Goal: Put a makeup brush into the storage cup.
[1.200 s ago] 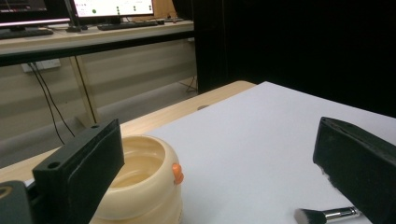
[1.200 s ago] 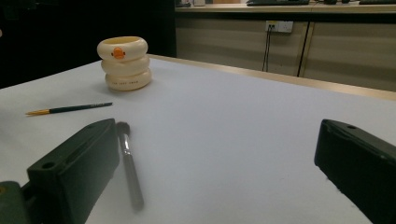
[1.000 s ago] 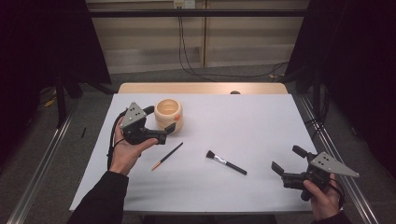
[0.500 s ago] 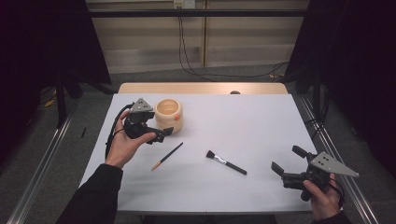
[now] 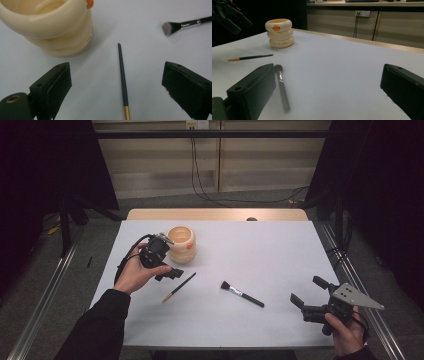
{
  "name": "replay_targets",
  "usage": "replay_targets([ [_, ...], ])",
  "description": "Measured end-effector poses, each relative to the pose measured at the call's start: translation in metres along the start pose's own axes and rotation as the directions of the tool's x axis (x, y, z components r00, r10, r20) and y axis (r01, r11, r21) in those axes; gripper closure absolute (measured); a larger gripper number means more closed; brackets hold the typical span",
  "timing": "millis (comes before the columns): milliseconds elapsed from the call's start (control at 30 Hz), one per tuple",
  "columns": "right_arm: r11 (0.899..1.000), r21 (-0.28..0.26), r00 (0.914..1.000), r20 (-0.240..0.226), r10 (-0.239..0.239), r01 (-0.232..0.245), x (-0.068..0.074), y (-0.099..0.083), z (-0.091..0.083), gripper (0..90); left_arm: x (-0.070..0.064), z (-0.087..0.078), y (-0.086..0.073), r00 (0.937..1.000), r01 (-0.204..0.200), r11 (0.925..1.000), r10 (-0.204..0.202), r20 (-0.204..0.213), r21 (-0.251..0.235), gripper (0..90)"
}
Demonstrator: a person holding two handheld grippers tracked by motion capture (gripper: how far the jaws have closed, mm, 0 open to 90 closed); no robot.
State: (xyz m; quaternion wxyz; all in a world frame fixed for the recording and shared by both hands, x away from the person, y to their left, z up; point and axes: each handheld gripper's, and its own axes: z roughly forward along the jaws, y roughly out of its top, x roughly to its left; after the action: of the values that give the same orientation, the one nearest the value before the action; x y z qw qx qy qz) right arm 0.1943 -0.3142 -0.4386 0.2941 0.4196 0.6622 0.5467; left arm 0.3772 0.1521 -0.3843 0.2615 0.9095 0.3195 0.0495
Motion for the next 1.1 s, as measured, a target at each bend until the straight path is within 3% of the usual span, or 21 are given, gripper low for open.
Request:
replay_targets([
  [67, 1.0, 0.0, 1.0, 0.0, -0.001, 0.001, 0.0, 0.0, 0.0, 0.0, 0.001, 0.001, 0.001, 0.9998, -0.018, 0.9996, 0.018, -0.003, 0.02, 9.5],
  [133, 1.0, 0.001, 1.0, -0.001, 0.001, -0.001, 0.0, 0.0, 0.0, 0.0, 0.0, 0.004, 0.001, 0.9999, -0.008, 0.9995, 0.008, 0.008, 0.032, 10.0],
  [267, 1.0, 0.002, 1.0, 0.0, -0.001, 0.001, 0.0, 0.0, 0.0, 0.0, 0.001, 0.011, 0.001, 0.9991, 0.008, 0.9947, -0.012, 0.041, 0.102, 13.1],
  [533, 1.0, 0.003, 1.0, -0.002, -0.001, 0.001, 0.0, 0.0, 0.0, 0.0, 0.004, 0.015, 0.003, 0.9985, 0.028, 0.9867, -0.035, 0.041, 0.16, 12.3],
  [633, 1.0, 0.004, 1.0, 0.001, 0.0, 0.0, 0.0, 0.0, 0.0, 0.0, 0.006, 0.018, 0.003, 0.9985, 0.037, 0.9801, -0.044, 0.033, 0.195, 8.0],
  [800, 1.0, 0.004, 1.0, -0.001, -0.005, 0.005, 0.0, 0.0, 0.0, 0.0, 0.005, 0.023, 0.002, 0.9995, 0.001, 0.9767, -0.008, 0.03, 0.215, 11.1],
  [833, 1.0, 0.004, 1.0, 0.001, -0.005, 0.005, 0.0, 0.0, 0.0, 0.0, 0.005, 0.025, 0.002, 0.9995, -0.011, 0.9716, 0.004, 0.031, 0.236, 11.0],
  [967, 1.0, 0.006, 1.0, -0.002, -0.005, 0.005, 0.0, 0.0, 0.0, 0.0, 0.004, 0.029, 0.002, 0.9989, -0.038, 0.9687, 0.031, 0.036, 0.245, 13.0],
  [1067, 1.0, 0.003, 1.0, 0.0, -0.005, 0.005, 0.0, 0.0, 0.0, 0.0, 0.001, 0.03, 0.002, 0.9978, -0.062, 0.9681, 0.054, 0.037, 0.243, 17.3],
  [1100, 1.0, 0.002, 1.0, -0.002, -0.006, 0.006, 0.0, 0.0, 0.0, 0.0, 0.0, 0.031, 0.002, 0.9972, -0.066, 0.964, 0.054, 0.053, 0.258, 21.8],
])
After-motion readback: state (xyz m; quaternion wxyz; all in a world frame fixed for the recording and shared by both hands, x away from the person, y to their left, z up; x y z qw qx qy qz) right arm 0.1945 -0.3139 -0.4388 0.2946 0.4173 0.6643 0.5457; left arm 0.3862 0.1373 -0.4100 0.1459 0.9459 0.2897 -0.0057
